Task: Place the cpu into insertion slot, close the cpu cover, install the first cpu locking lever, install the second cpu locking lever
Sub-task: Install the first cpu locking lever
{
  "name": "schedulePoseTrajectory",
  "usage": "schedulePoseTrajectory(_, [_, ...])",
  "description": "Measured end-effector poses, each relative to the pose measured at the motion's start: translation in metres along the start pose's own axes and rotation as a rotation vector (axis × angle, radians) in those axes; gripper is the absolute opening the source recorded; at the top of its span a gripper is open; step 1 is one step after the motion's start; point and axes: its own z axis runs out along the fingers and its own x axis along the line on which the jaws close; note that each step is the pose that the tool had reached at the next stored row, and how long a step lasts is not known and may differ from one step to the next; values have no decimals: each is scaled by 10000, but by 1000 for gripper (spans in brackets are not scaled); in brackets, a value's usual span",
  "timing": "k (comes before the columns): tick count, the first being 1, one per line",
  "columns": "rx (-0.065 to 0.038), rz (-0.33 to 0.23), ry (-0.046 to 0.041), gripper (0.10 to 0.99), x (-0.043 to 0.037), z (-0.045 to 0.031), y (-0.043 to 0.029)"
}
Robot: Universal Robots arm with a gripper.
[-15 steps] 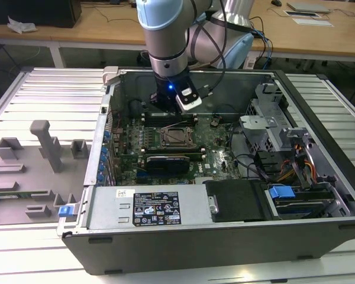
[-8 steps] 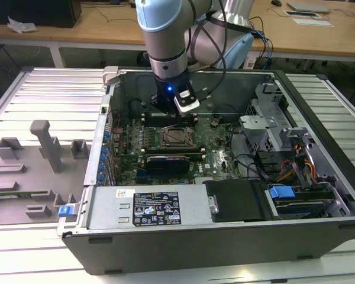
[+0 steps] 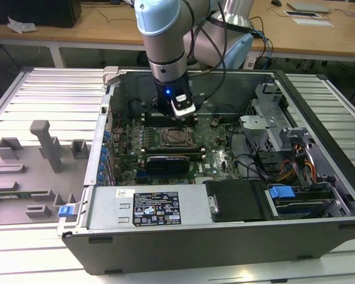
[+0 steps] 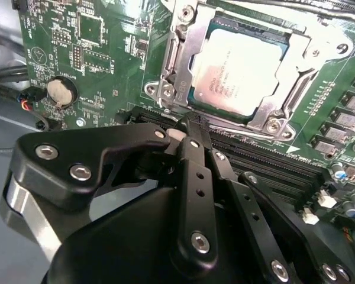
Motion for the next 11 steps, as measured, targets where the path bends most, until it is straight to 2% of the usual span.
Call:
schedulePoseTrajectory(2, [44,46,-20,106,7,3,26])
schedulePoseTrajectory(7, [52,83,-27,106,-4,-62,40])
schedulePoseTrajectory(11, [71,180,-44,106,12,-58,83])
